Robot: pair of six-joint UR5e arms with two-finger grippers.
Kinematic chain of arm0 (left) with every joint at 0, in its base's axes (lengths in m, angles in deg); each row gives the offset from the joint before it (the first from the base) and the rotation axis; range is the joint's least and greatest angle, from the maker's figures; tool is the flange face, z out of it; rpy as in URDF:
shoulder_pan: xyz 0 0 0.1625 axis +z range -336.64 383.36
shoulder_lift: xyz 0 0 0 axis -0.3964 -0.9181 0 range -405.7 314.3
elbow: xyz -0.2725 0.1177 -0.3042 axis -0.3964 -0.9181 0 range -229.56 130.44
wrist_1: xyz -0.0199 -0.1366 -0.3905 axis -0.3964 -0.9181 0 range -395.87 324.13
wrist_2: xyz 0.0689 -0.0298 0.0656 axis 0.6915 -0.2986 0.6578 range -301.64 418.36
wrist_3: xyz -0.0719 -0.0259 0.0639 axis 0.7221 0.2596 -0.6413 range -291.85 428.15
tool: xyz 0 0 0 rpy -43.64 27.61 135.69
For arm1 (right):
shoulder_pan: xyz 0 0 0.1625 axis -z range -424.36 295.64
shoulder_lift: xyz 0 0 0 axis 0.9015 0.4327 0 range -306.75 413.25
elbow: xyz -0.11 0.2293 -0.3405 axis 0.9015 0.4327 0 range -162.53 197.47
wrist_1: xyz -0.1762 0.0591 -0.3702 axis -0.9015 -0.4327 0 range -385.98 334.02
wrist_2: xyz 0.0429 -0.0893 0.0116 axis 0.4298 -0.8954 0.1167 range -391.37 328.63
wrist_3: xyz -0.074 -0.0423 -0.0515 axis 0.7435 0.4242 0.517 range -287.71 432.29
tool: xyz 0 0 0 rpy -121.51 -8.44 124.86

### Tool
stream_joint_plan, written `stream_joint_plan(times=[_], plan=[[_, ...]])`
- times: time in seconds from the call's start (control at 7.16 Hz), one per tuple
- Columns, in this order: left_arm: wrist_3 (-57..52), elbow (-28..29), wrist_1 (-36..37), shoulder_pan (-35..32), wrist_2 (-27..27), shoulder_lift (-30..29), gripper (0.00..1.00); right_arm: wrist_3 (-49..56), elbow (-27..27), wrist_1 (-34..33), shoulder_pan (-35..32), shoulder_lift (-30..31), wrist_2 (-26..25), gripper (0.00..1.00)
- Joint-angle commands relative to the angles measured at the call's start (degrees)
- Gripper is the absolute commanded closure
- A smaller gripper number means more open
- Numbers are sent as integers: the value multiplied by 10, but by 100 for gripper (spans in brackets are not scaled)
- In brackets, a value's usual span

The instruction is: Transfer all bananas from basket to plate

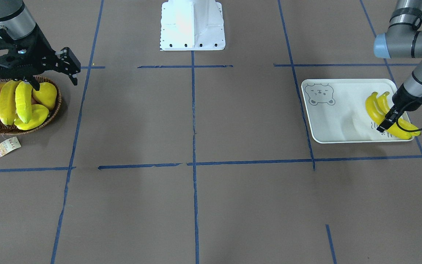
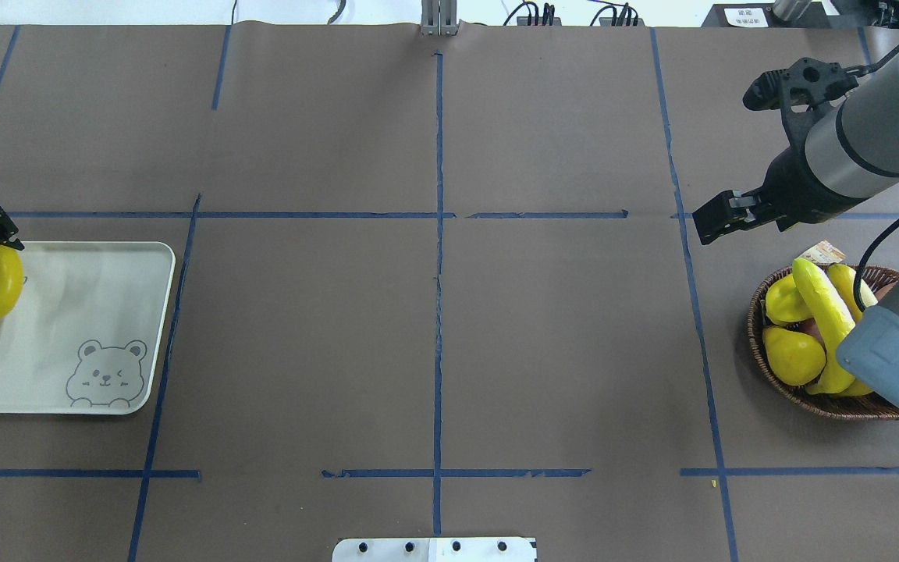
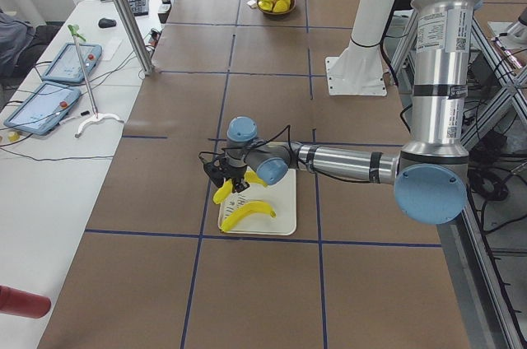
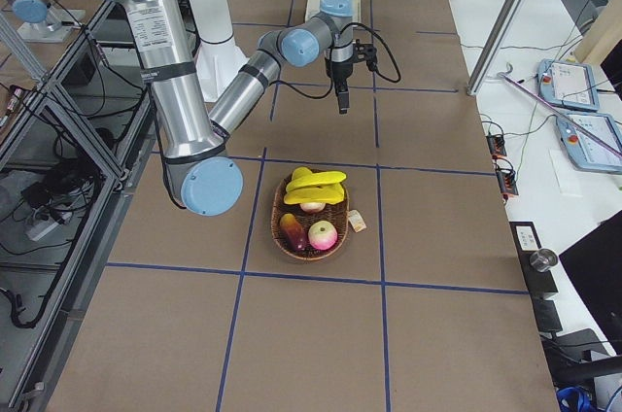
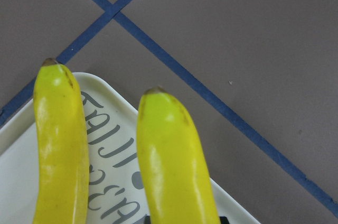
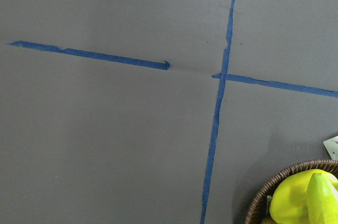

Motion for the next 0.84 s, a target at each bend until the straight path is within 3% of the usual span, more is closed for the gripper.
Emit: stream_joint_plan(times=[0.0,0.28,0.7], plan=[[-1,1,-11,15,1,1,0,0,0,0,-1,2,0,0],[-51,-20,-13,15,-5,7,0,-1,-15,0,-1,13,1,0],[-84,-155,4,20,-21,26,0,3,-36,1,-1,47,0,0]])
